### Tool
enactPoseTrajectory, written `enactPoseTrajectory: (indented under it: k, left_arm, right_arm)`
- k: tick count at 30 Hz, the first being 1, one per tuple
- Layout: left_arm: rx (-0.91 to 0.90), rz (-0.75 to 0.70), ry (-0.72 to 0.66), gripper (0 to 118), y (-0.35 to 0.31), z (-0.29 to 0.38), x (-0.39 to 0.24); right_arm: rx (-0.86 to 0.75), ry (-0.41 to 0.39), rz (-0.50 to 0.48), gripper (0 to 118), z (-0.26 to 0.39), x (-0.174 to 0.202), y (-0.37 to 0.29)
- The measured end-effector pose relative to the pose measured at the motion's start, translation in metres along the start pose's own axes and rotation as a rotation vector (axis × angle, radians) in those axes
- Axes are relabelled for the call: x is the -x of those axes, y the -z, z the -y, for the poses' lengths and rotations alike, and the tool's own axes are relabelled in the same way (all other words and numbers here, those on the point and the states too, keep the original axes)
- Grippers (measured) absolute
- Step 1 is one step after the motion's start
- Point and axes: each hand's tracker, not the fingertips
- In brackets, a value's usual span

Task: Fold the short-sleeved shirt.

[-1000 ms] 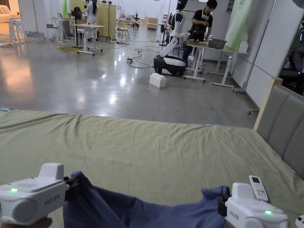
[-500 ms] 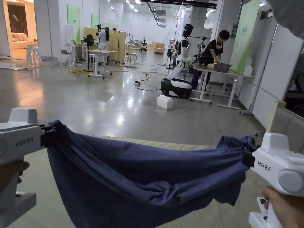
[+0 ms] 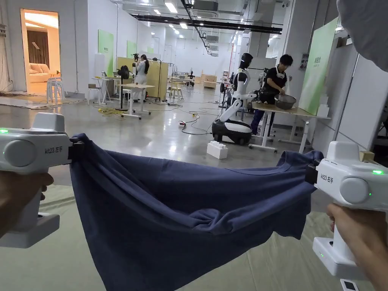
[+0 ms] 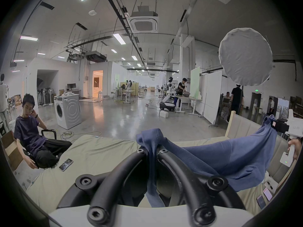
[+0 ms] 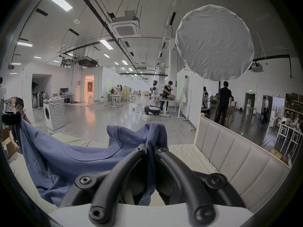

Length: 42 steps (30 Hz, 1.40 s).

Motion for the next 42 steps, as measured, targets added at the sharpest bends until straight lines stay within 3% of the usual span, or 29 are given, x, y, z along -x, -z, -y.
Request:
enactPoseTrajectory:
  k: [8, 15, 19, 31, 42]
  left_arm:
    - [0.035, -0.052, 0.046, 8, 0.046, 0.007, -0.005]
    - [0.093, -0.054, 0.037, 8, 0.056, 0.066, -0.008]
    - [0.143, -0.036, 0.014, 8, 0.044, 0.131, -0.008]
    - [0.382, 0.002, -0.033, 8, -0.060, 0.328, 0.002]
    - [0.587, -0.007, -0.066, 13, -0.097, 0.402, 0.013]
  right_arm:
    - [-0.007, -0.014, 0.009, 8, 0.010, 0.013, 0.039]
    - [0.063, -0.016, -0.013, 8, 0.065, 0.015, 0.054]
    - [0.163, -0.005, -0.038, 8, 0.124, 0.015, 0.036]
    - [0.401, -0.125, -0.072, 8, 0.313, 0.022, -0.074]
    - [0.573, -0.063, -0.036, 9, 0.388, 0.012, -0.114]
